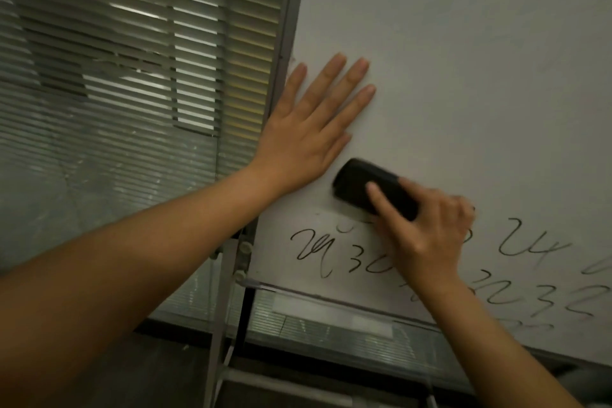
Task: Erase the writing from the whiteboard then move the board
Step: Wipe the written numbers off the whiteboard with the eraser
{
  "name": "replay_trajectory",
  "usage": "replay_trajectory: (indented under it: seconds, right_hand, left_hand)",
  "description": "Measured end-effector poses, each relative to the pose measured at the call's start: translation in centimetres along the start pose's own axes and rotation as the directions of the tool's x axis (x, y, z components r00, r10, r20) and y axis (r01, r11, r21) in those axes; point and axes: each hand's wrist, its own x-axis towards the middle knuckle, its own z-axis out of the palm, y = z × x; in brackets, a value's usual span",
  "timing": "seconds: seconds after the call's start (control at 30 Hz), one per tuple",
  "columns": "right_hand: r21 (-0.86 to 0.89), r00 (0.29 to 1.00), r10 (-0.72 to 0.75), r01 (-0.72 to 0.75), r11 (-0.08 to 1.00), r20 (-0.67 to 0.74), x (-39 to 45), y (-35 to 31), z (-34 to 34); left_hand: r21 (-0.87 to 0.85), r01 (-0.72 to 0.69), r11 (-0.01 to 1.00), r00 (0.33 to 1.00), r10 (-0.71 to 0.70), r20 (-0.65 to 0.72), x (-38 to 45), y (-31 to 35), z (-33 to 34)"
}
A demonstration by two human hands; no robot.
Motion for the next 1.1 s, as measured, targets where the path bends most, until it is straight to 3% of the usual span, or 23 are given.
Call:
replay_trajectory:
  seconds: [0.17, 0.37, 0.5, 0.73, 0.8, 0.93, 1.1]
  right_hand:
    - [-0.026, 0.987, 0.155, -0.156, 0.987, -0.031, 0.7, 0.8, 0.0]
    - [0.033, 0.996, -0.061, 0.059, 0.998, 0.061, -3.7, -3.9, 1.2]
    - [0.014, 0.993, -0.099, 0.098, 0.995, 0.068, -3.8, -3.1, 0.9]
    - [-0.114, 0.981, 0.190, -0.193, 0.975, -0.031, -1.5, 1.1, 0.1]
    - [-0.099, 0.977, 0.211, -0.211, 0.972, -0.013, -2.2, 0.3, 0.1]
    - [-0.043, 0.997, 0.013, -0.009, 0.999, 0.076, -4.5, -2.9, 0.9]
    - [-0.040, 0.991, -0.089, 0.094, 0.995, 0.105, -4.6, -3.1, 0.9]
  left_hand:
    - [0.023, 0.022, 0.999, 1.000, -0.022, 0.008, -0.6, 0.6, 0.3]
    - [-0.002, 0.025, 1.000, 1.000, -0.025, -0.017, -0.8, 0.6, 0.5]
    - [-0.016, 0.024, 1.000, 1.000, -0.024, -0.003, -1.1, 1.1, 0.7]
    - [-0.007, 0.017, 1.000, 0.999, -0.016, 0.031, -2.6, 1.5, 1.2]
    - [-0.011, 0.015, 1.000, 0.999, -0.014, 0.034, -2.7, 1.6, 1.2]
    - [-0.009, 0.003, 1.000, 1.000, -0.003, 0.013, -2.8, 1.3, 0.8]
    - [0.004, -0.006, 1.000, 1.000, 0.005, 0.022, -2.8, 1.2, 0.7]
